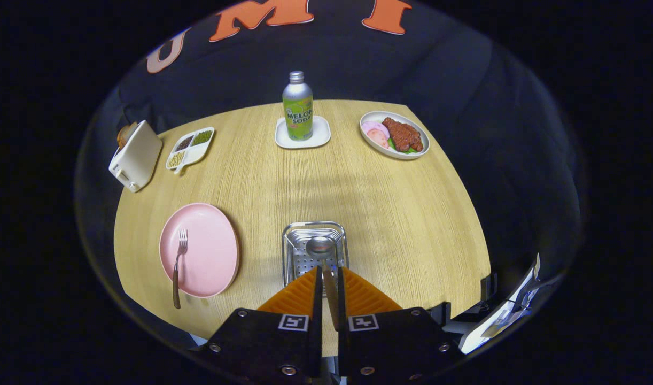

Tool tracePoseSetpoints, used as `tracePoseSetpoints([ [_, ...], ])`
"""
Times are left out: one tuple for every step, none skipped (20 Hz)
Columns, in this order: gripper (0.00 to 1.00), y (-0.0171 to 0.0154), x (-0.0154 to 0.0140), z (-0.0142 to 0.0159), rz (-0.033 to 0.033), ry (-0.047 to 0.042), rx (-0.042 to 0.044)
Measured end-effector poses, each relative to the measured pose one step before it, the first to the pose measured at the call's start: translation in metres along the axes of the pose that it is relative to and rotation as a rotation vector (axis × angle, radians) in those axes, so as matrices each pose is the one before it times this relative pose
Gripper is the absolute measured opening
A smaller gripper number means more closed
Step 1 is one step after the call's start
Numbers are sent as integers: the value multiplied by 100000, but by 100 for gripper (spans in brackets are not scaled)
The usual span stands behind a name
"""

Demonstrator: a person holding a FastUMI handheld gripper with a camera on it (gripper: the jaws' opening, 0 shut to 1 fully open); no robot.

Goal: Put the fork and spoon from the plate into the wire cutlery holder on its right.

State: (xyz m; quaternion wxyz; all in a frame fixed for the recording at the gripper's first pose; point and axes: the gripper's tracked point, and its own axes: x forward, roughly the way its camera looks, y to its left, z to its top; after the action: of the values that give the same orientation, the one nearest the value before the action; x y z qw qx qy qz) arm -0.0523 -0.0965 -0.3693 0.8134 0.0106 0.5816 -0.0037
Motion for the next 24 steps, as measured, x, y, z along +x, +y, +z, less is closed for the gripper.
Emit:
tracePoseSetpoints([
  [13, 181, -439, 851, 200, -4803, 1278],
  [14, 174, -483, 916, 381, -5118, 1296],
  [14, 241, -498, 1046, 149, -5216, 1164],
  [17, 180, -434, 768, 49, -4801, 1067],
  [20, 474, -436, 960, 854, -4614, 1334],
  [25, 644, -447, 916, 1157, -4846, 1407],
  [29, 592, -485, 1082, 1314, -5106, 1137],
  [37, 681, -437, 911, 759, -5054, 490],
  [41, 446, -384, 994, 438, -4736, -669],
  [49, 397, -325, 805, 157, -4365, -1131],
  [53, 578, -380, 949, 730, -4537, -993],
  [62, 776, -424, 980, 533, -4424, -843],
  [66, 774, -241, 822, 809, -3957, -979],
  [73, 801, -334, 623, 798, -3481, -1052],
  [77, 737, -412, 523, 930, -3045, -1031],
  [80, 958, -290, 474, 882, -2560, -959],
  [81, 936, -219, 448, 999, -2322, -540],
  [83, 980, -48, 97, 1106, -1986, -288],
  [83, 925, -156, 310, 1042, -1328, 604],
  [84, 804, -138, 133, 1122, -1099, 1001],
  [86, 895, 8, 53, 1189, -572, 1008],
  [87, 695, -81, -121, 962, -350, 455],
  [88, 796, 64, -119, 979, -149, 32],
  [88, 698, 84, -319, 857, 309, -341],
])
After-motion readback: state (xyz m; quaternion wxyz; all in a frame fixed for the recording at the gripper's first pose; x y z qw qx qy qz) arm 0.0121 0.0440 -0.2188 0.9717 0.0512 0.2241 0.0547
